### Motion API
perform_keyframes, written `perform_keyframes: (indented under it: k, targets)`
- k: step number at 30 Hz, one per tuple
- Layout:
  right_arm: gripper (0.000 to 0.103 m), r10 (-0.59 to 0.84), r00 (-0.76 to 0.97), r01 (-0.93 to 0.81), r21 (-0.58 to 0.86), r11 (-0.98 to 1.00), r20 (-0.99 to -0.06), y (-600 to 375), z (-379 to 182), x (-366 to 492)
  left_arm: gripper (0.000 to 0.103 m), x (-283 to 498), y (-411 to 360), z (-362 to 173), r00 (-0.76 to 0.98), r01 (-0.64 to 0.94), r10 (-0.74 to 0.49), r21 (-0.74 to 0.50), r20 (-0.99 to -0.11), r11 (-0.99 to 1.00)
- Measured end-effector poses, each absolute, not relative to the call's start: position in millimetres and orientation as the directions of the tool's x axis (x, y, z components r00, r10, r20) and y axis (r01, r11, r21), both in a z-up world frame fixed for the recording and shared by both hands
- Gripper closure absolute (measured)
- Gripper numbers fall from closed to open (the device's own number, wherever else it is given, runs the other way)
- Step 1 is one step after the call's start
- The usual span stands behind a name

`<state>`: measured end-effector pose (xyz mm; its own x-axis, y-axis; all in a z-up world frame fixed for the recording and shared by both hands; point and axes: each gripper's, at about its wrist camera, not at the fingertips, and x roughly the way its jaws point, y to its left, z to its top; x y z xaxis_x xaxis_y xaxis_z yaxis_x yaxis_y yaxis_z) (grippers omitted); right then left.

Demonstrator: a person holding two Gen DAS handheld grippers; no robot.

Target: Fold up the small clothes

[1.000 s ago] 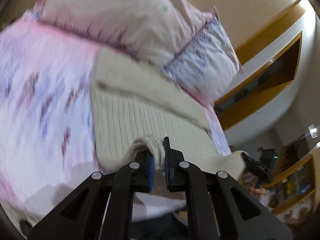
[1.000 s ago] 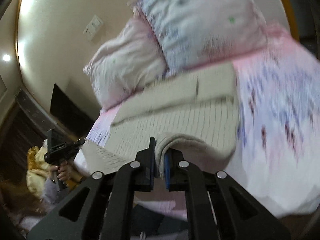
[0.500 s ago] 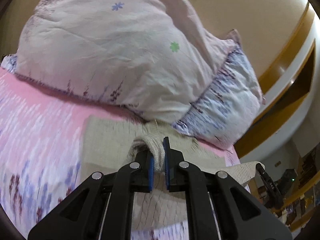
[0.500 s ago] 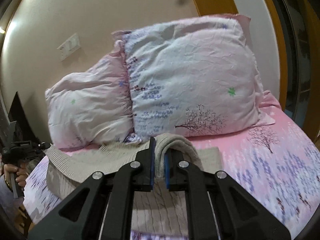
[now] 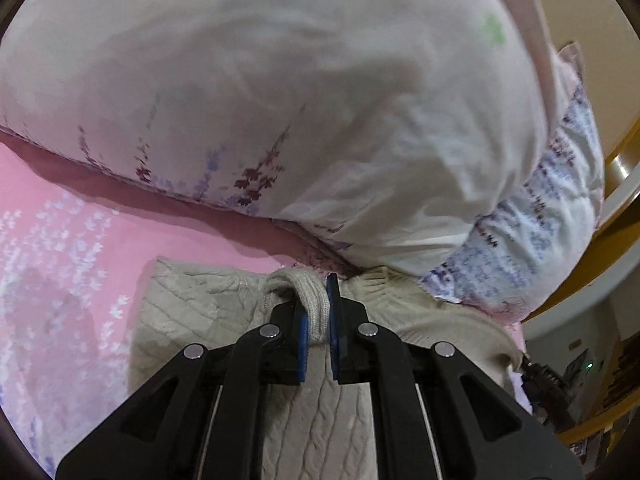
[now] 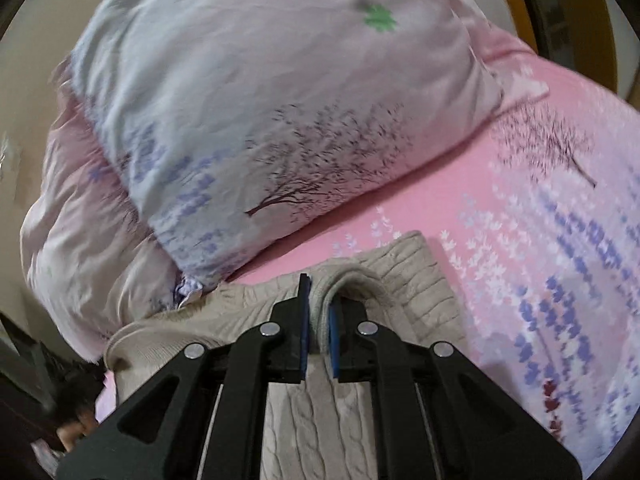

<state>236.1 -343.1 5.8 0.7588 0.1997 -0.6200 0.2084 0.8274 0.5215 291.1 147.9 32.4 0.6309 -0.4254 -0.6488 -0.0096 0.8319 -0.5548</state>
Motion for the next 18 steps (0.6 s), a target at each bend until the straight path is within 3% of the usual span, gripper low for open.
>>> perform_keyframes:
  k: [1, 4, 5, 6, 8, 10, 11, 15, 18]
  targets:
    - [0.091, 0.196, 0.753, 0.218, 0.519, 0.826, -0.628, -343, 4, 239, 0.096, 293, 145, 28, 0.622, -0.011, -0.42, -0.544, -0.661, 0.839]
    - [0.069, 0.208, 0.727, 0.235, 0.522, 0.82, -0.654, -340, -4, 247, 0.095, 300, 139, 18, 0.591, -0.019, -0.413, -0.524, -0.693, 0.852]
    - [0.055, 0.223, 0.728, 0.225, 0.533, 0.815, -0.648, -340, -2, 246, 0.094, 301, 138, 17, 0.585, -0.022, -0.412, -0.522, -0.699, 0.853]
    - [0.04, 0.222, 0.731, 0.223, 0.534, 0.815, -0.645, -340, 2, 244, 0.091, 300, 138, 17, 0.584, -0.02, -0.415, -0.524, -0.698, 0.852]
    - [0.023, 0.173, 0.761, 0.234, 0.512, 0.827, -0.626, -343, 15, 228, 0.075, 295, 139, 22, 0.586, 0.013, -0.436, -0.53, -0.683, 0.848]
    - [0.022, 0.149, 0.787, 0.217, 0.495, 0.841, -0.599, -350, 27, 213, 0.038, 281, 147, 34, 0.613, 0.036, -0.431, -0.522, -0.662, 0.852]
    - [0.024, 0.144, 0.791, 0.21, 0.485, 0.849, -0.595, -355, 31, 203, 0.034, 273, 151, 40, 0.628, 0.051, -0.427, -0.513, -0.65, 0.857]
    - [0.053, 0.127, 0.768, 0.23, 0.456, 0.86, -0.628, -376, 29, 173, 0.034, 243, 163, 52, 0.633, 0.119, -0.431, -0.469, -0.643, 0.875]
    - [0.061, 0.155, 0.738, 0.22, 0.451, 0.865, -0.657, -383, 20, 154, 0.034, 215, 163, 50, 0.602, 0.195, -0.455, -0.432, -0.656, 0.88]
